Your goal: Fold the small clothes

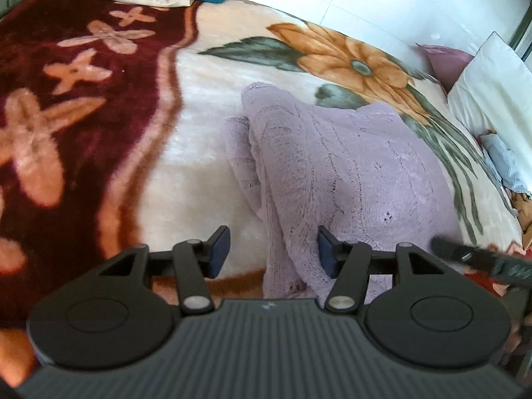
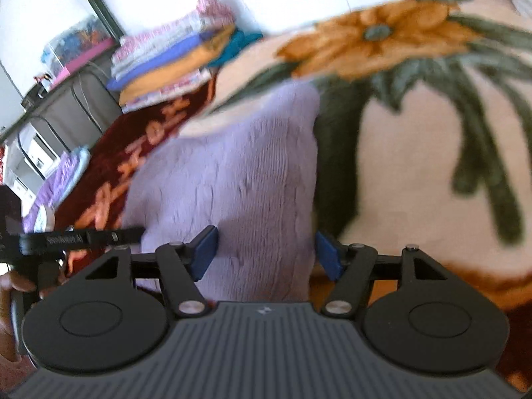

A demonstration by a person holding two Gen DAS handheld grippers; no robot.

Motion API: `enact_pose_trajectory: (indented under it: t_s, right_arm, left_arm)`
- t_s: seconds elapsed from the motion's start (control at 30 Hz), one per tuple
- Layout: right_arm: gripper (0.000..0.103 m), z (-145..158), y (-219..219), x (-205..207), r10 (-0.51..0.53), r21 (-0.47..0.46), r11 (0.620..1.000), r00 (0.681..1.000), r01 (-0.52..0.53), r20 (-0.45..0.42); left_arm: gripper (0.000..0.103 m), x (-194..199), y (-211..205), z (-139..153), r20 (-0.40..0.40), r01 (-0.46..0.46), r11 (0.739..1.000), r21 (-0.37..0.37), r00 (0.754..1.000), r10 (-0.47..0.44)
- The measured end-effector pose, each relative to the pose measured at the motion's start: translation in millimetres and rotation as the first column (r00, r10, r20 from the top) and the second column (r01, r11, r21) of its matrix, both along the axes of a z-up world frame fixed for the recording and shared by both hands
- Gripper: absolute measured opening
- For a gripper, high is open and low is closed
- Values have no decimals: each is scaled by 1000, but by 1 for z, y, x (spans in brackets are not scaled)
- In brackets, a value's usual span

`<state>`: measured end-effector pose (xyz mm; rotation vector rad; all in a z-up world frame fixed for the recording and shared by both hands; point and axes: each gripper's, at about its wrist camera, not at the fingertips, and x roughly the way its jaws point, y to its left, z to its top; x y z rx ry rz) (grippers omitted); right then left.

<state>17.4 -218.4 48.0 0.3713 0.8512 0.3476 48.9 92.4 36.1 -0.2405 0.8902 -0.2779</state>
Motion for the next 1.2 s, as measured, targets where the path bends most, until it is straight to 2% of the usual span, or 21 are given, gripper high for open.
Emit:
enact_pose_trajectory:
  t_s: [0.1, 0.17, 0.2, 0.3, 0.37, 0.43, 0.6, 0.73, 0.8, 0.9, 1.2]
  right_arm:
    - [71, -13, 8, 0, -18, -6, 1000, 999, 18, -30]
    - [72, -11, 9, -5, -39, -4, 999, 999, 39, -22]
    - [73, -8, 9, -8, -47, -8, 999, 999, 47, -12]
    - [76, 4, 12, -20, -57, -43, 997, 998, 58, 36]
    - [87, 12, 13, -30, -64, -75, 995, 995, 71, 81]
    - [92, 17, 16, -44, -75, -108, 990, 988, 90, 139]
    - [98, 13, 27, -70, -52, -187, 978, 974, 95, 220]
    - [100, -4, 38, -81, -26, -226, 971, 977, 74, 210]
    - [100, -10, 43, -84, -17, -247, 966, 979, 68, 205]
    - [100, -13, 45, -81, -11, -256, 965, 983, 59, 185]
    - [100, -24, 39, -69, -55, -247, 966, 994, 78, 99]
  left_arm:
    - [59, -11, -2, 6, 9, -14, 1000, 1, 1000, 14]
    - [56, -23, -4, 14, 26, -19, 1000, 5, 999, 19]
    - [58, -28, -5, 18, 36, -25, 1000, 10, 999, 24]
    - [72, -47, -15, 27, 68, -53, 997, 49, 996, 50]
    - [72, -60, -26, 29, 100, -74, 993, 91, 993, 64]
    - [72, -70, -37, 26, 116, -80, 988, 134, 991, 64]
    - [72, -82, -61, 4, 122, -108, 974, 200, 989, 85]
    - [72, -82, -70, -15, 81, -126, 976, 178, 990, 113]
    - [72, -82, -75, -19, 112, -138, 969, 206, 987, 117]
    - [72, -80, -82, -21, 111, -133, 959, 250, 988, 108]
    - [73, -84, -88, -24, 128, -138, 951, 278, 986, 106]
